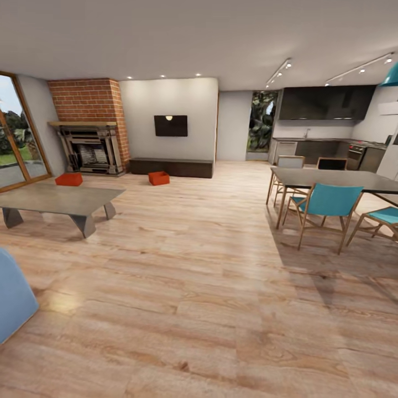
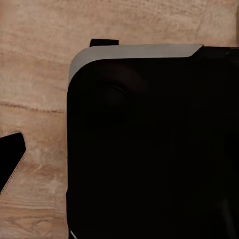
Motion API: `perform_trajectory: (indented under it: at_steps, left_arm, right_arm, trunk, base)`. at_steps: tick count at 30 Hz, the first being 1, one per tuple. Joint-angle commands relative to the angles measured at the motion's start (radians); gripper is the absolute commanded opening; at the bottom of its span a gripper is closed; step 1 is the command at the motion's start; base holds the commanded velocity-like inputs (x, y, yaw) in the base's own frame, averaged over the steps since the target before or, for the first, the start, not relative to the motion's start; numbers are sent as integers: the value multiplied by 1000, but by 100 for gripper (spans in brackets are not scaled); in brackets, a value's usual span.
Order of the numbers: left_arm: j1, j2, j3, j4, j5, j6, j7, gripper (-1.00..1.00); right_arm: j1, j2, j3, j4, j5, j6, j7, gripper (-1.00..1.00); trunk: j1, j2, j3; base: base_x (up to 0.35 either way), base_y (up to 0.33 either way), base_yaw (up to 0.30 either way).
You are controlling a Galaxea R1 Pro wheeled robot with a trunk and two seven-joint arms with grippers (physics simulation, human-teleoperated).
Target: Move the two storage containers from the living room to the garage. In the garage, place one container on the floor and stack the other container on top of it (either order is fine).
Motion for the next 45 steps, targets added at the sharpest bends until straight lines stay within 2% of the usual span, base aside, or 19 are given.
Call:
perform_trajectory:
  at_steps: [1,13,23,45]
  left_arm:
    - [0,-1,1,0,3,-3,0,100]
    - [0,-1,1,0,3,-4,0,100]
    - [0,-1,1,0,3,-4,0,100]
    - [0,-1,1,0,2,-3,0,100]
  right_arm:
    - [0,-2,8,0,-10,-3,-2,100]
    - [0,0,7,0,-11,-1,0,100]
    - [0,-4,7,0,-8,-2,1,100]
    - [0,-4,9,0,-13,-2,-1,100]
  trunk:
    - [1,0,-1]
    - [1,0,-1]
    - [1,0,-1]
    - [1,0,-1]
  base:
    - [322,0,0]
    - [322,0,1]
    - [322,0,135]
    - [322,0,2]
